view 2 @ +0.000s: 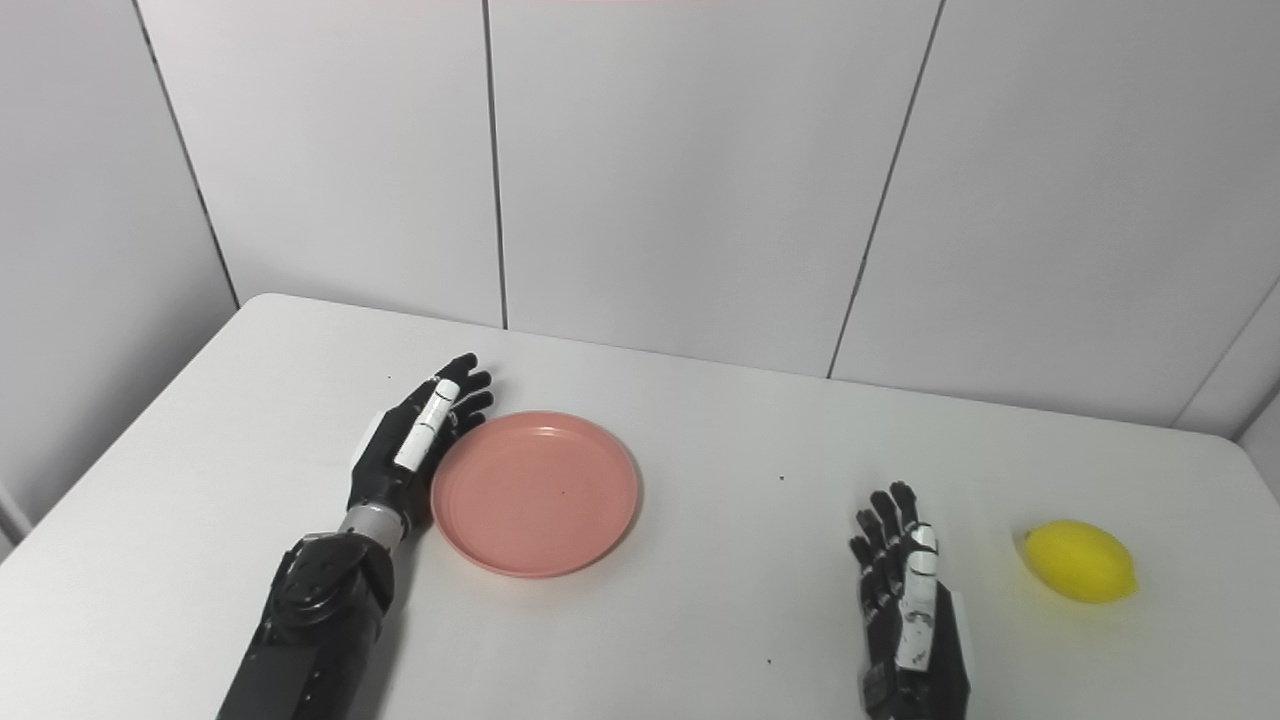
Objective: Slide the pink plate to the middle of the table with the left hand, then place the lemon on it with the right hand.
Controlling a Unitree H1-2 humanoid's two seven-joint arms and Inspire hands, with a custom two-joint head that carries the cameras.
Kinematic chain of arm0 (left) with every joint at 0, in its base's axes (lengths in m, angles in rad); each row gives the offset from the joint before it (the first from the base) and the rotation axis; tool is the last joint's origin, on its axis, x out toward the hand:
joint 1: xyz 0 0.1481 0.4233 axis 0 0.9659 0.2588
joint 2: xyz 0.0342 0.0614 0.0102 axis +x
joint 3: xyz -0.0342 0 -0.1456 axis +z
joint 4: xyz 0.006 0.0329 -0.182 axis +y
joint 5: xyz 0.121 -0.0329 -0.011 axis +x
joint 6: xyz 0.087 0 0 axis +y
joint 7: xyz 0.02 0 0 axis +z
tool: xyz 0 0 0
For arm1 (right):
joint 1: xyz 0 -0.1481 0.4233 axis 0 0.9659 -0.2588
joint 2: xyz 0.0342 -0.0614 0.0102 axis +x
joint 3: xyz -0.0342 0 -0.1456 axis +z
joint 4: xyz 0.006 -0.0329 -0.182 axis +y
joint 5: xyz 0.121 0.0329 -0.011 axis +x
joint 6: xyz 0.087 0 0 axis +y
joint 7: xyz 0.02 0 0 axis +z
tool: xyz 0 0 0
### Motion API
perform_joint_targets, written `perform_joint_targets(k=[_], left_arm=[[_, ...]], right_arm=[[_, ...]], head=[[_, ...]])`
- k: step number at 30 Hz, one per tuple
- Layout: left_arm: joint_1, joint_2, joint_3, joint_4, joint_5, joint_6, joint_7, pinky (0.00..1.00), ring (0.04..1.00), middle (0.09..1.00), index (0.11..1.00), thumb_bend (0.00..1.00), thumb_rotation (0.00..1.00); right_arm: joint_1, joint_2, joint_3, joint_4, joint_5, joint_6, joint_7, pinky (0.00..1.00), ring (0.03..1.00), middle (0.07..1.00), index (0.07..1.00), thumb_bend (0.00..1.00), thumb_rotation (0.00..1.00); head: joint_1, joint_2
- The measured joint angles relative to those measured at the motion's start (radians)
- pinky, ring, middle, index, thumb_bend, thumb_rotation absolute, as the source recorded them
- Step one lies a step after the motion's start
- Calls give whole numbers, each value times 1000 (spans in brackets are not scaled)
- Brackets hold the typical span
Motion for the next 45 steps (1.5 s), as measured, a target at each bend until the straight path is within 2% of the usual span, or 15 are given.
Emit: perform_joint_targets(k=[8, 16, 28, 36, 41, 45], left_arm=[[0, -38, -7, 0, 17, -12, 3, 864, 839, 840, 866, 735, 714], [6, -64, -19, -11, 18, -10, 2, 836, 835, 834, 846, 737, 686], [13, -79, -59, -23, 50, 1, 3, 904, 840, 828, 926, 730, 682], [13, -96, -65, -23, 58, 2, 3, 900, 824, 825, 950, 760, 690], [14, -98, -71, -26, 58, 9, 2, 909, 833, 839, 953, 754, 687], [18, -99, -70, -32, 56, 12, -2, 921, 850, 849, 961, 752, 684]], right_arm=[[0, 1, 0, 0, -2, 0, 0, 975, 954, 956, 968, 686, 985], [0, 1, 1, 0, 0, 1, -3, 978, 950, 953, 966, 675, 989], [0, 5, 3, 0, 0, 1, -9, 974, 944, 953, 962, 678, 993], [0, 23, 13, 0, -13, 1, -12, 970, 942, 948, 964, 675, 1000], [0, 26, 15, -1, -19, 1, -14, 955, 927, 934, 946, 688, 993], [3, 40, 22, -7, -33, 5, -41, 937, 922, 929, 929, 699, 987]], head=[[-2, 2], [-3, 2], [-20, 5], [-34, 9], [-55, 18], [-113, 34]])
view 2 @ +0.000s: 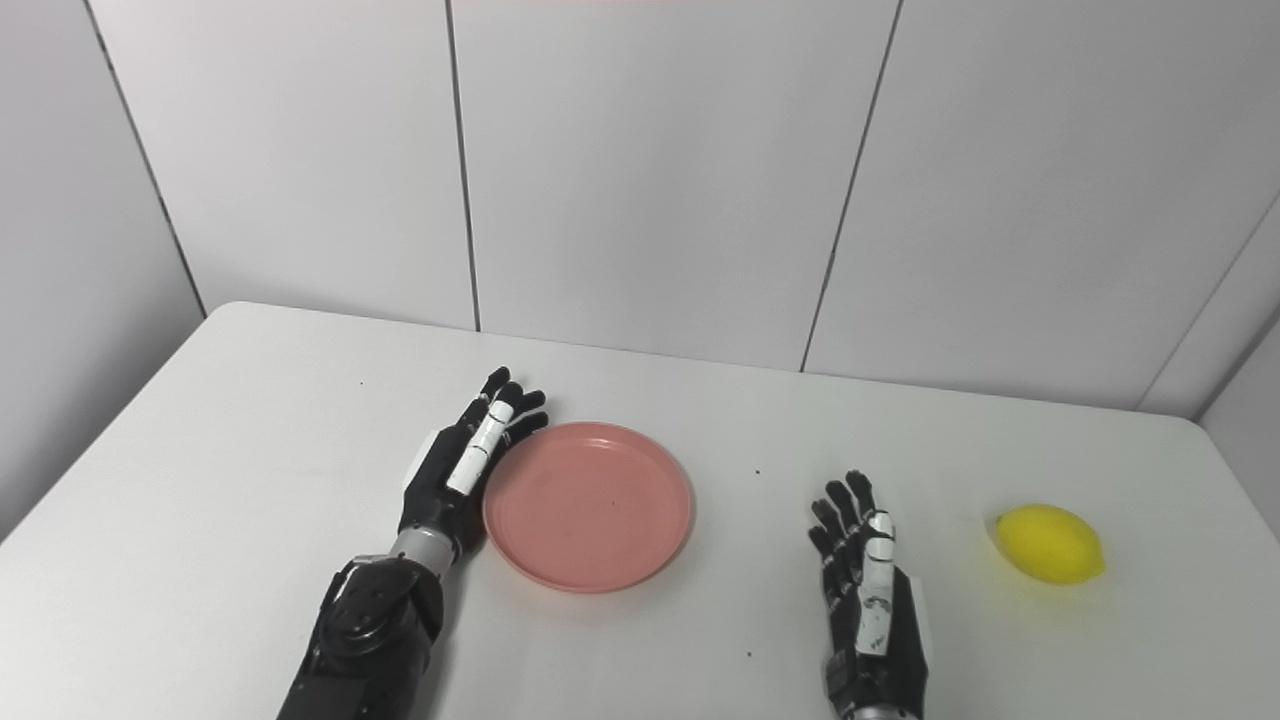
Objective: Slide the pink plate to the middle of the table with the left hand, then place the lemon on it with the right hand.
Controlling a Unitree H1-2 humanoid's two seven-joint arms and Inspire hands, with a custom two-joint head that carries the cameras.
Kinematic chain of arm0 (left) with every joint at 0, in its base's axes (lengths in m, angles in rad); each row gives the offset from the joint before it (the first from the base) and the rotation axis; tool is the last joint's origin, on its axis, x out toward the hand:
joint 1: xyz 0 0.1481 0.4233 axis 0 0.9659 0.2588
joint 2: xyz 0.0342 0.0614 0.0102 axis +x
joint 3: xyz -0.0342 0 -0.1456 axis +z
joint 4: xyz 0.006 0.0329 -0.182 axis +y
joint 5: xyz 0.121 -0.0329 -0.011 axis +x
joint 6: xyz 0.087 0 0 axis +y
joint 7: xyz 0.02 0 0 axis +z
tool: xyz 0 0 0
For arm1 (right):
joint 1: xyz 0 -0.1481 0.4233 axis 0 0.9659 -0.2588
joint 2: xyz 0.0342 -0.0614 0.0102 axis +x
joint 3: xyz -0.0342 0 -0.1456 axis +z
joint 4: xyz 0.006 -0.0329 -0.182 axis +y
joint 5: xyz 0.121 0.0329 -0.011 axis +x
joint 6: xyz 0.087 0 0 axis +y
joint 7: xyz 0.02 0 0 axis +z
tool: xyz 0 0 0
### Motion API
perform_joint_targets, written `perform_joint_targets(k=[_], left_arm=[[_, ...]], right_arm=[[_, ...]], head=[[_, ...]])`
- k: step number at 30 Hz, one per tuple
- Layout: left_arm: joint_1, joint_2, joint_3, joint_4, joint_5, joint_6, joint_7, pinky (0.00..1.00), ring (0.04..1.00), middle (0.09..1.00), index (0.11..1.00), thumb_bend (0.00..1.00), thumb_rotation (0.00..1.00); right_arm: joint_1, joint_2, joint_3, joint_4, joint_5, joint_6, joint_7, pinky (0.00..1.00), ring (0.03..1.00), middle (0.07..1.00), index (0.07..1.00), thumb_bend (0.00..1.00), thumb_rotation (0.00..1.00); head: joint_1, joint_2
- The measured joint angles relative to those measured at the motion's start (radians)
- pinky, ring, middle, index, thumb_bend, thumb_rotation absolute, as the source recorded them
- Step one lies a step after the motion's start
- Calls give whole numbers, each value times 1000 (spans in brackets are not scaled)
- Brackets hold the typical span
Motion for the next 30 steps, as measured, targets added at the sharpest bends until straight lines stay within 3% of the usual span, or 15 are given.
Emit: perform_joint_targets(k=[10, 24, 30], left_arm=[[10, -10, 4, -24, -24, 19, -19, 941, 859, 839, 942, 726, 651], [11, -9, 3, -35, -40, 38, -23, 898, 845, 827, 937, 739, 649], [11, -11, 0, -50, -43, 66, -24, 937, 840, 823, 943, 743, 629]], right_arm=[[9, 50, 23, -5, -28, 3, -22, 927, 902, 907, 917, 732, 957], [7, 67, 27, -3, -43, 2, -32, 918, 895, 905, 915, 741, 944], [0, 69, 31, 4, -43, 0, -32, 885, 886, 899, 919, 741, 933]], head=[[-71, 21], [-127, 45], [-137, 46]])
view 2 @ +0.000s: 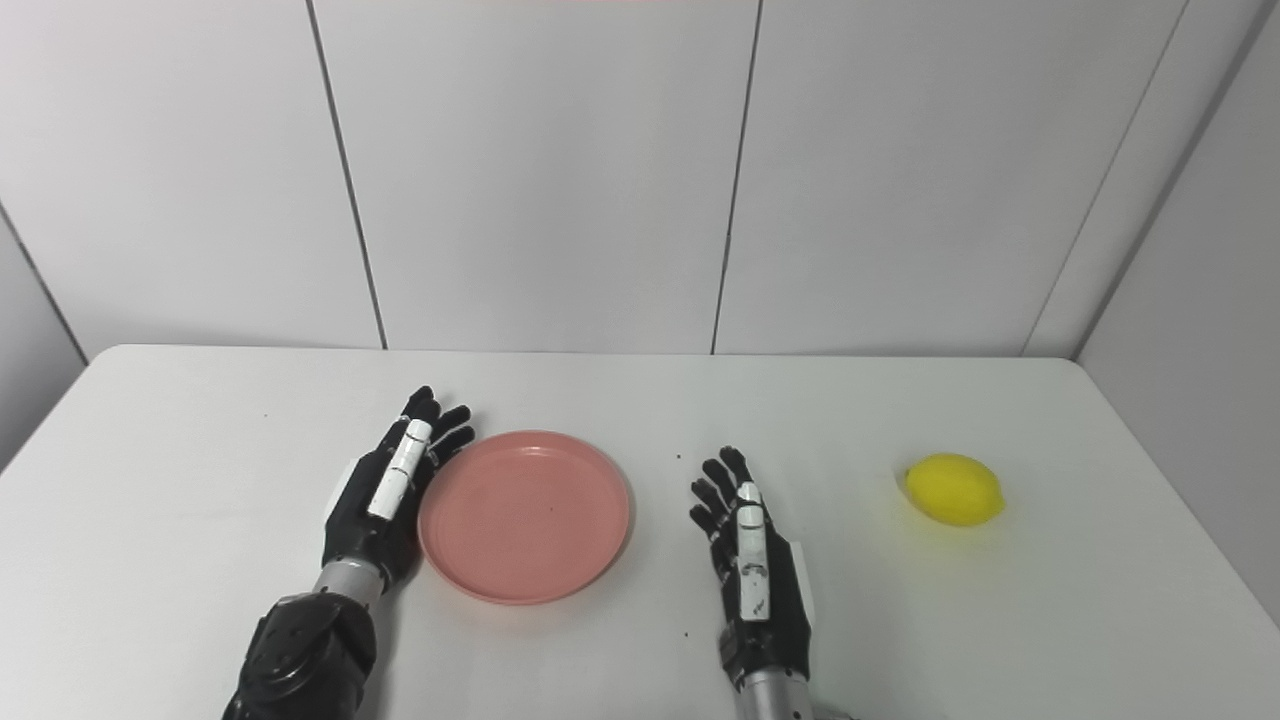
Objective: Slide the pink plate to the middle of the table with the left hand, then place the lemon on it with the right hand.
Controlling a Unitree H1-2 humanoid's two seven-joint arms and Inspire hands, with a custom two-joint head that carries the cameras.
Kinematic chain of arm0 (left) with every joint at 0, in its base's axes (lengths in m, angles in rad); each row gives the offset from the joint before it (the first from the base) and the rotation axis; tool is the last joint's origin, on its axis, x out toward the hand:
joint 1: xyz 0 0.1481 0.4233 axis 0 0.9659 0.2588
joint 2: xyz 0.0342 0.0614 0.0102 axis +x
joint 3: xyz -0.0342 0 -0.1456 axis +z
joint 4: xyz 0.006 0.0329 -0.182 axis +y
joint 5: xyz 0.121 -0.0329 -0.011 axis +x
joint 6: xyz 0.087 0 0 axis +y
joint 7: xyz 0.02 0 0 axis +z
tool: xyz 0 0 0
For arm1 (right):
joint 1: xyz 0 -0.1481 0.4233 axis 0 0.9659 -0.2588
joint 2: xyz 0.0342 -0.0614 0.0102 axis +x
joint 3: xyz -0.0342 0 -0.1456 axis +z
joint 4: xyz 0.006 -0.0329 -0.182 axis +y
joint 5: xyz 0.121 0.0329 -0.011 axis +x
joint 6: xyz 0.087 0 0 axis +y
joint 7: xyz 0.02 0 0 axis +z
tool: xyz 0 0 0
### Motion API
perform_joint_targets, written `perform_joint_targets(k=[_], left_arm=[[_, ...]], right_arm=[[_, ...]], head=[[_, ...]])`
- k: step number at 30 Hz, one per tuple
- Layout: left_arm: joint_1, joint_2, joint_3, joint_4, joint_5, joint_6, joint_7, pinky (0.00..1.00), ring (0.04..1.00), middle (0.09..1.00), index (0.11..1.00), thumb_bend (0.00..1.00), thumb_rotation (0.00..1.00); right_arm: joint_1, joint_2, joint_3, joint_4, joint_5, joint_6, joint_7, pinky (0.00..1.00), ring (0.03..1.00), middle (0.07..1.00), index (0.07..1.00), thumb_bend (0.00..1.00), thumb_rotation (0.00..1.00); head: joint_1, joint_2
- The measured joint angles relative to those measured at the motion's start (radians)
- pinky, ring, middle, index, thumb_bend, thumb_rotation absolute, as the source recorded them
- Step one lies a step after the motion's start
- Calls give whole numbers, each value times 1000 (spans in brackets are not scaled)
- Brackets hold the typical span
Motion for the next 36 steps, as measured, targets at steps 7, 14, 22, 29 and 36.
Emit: perform_joint_targets(k=[7, 14, 22, 29, 36], left_arm=[[0, -10, 10, -1, -1, 1, 0, 944, 843, 823, 931, 743, 615], [0, -11, 13, -2, -1, 2, 0, 940, 846, 829, 932, 741, 628], [-1, -1, 13, -2, -18, 11, -14, 924, 849, 841, 949, 736, 650], [-6, 17, 12, 6, -20, 11, -30, 931, 864, 853, 945, 720, 660], [-6, 19, 12, 6, -20, 13, -37, 912, 859, 850, 937, 719, 657]], right_arm=[[-4, 10, -1, 4, 4, -3, 0, 893, 882, 895, 907, 757, 919], [-6, 18, 3, 5, -16, -2, -8, 889, 870, 887, 904, 735, 946], [-10, 23, 5, 6, -25, -2, -13, 879, 874, 898, 916, 722, 953], [-15, 27, 10, 11, -42, -2, -17, 898, 891, 911, 923, 725, 963], [-19, 29, 11, 19, -43, -2, -19, 915, 896, 912, 919, 722, 955]], head=[[-27, 3], [-61, 6], [-101, 8], [-126, 6], [-130, 9]])
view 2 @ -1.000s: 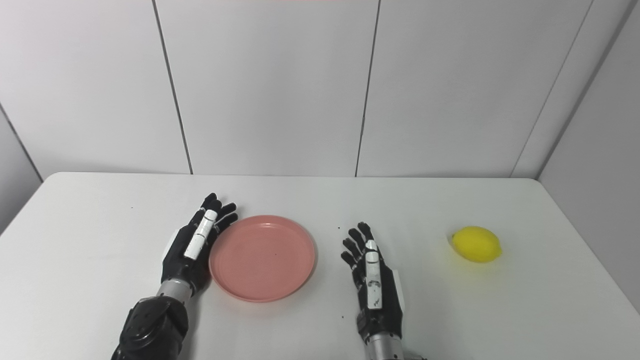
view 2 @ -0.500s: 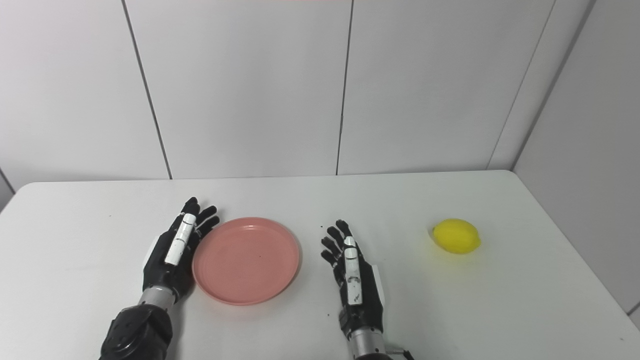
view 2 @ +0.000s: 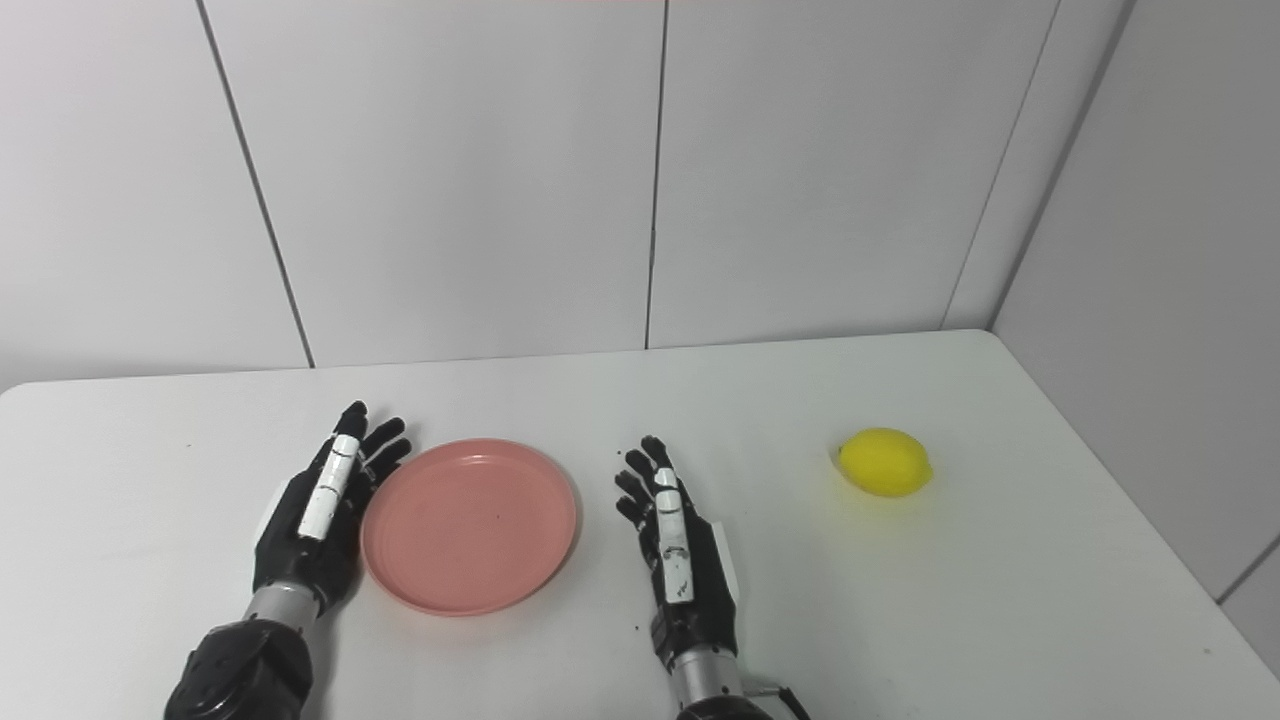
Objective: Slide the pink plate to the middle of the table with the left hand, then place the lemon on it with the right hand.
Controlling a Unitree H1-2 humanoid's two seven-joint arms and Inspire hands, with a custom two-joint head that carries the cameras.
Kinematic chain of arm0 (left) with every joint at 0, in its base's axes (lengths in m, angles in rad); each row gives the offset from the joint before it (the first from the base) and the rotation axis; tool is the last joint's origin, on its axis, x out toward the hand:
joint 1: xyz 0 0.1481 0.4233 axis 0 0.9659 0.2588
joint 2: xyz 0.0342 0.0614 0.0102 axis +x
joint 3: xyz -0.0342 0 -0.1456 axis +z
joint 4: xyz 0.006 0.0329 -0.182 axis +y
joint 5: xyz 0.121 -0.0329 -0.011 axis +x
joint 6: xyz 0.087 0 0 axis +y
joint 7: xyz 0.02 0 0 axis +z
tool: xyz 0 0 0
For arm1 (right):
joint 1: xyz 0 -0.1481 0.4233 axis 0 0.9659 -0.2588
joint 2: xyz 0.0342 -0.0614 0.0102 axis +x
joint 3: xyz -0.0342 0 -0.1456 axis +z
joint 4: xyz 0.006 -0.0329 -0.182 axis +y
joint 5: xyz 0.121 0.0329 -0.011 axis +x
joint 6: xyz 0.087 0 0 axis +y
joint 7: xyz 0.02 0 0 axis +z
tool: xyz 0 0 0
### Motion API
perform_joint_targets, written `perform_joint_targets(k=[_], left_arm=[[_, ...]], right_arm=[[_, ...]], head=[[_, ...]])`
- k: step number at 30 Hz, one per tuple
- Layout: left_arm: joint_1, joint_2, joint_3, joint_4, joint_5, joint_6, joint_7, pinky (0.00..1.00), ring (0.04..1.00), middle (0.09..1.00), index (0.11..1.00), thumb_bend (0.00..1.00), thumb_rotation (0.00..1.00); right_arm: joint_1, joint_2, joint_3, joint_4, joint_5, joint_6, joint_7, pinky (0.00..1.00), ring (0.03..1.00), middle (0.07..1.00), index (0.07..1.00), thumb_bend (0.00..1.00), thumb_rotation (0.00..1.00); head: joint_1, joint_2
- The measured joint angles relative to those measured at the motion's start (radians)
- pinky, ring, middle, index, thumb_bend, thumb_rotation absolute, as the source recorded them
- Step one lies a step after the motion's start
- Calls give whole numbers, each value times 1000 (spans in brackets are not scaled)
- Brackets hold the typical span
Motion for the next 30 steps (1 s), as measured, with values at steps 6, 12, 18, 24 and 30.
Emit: perform_joint_targets(k=[6, 12, 18, 24, 30], left_arm=[[-2, 0, 0, -2, 0, 9, 0, 917, 857, 846, 940, 727, 654], [-12, -1, 1, 12, 0, 9, 0, 929, 858, 845, 945, 719, 653], [-22, 0, 5, 17, -1, 9, -1, 930, 862, 847, 947, 716, 655], [-24, -1, 5, 18, -1, 8, -1, 946, 860, 849, 947, 711, 657], [-26, -1, 5, 25, -1, 0, -1, 932, 864, 848, 951, 711, 659]], right_arm=[[-2, 0, -3, 1, 5, 0, 0, 918, 897, 913, 921, 724, 951], [-3, 1, -19, -11, 17, 0, -11, 928, 908, 908, 910, 713, 940], [6, 1, -59, -75, 14, 22, -80, 893, 881, 873, 855, 689, 937], [16, -9, -69, -118, -43, 47, -131, 767, 812, 819, 770, 703, 926], [20, -45, -71, -154, -121, 48, -158, 729, 787, 799, 759, 722, 961]], head=[[-2, -6], [-14, -11], [-6, -15], [-5, -15], [-22, -23]])
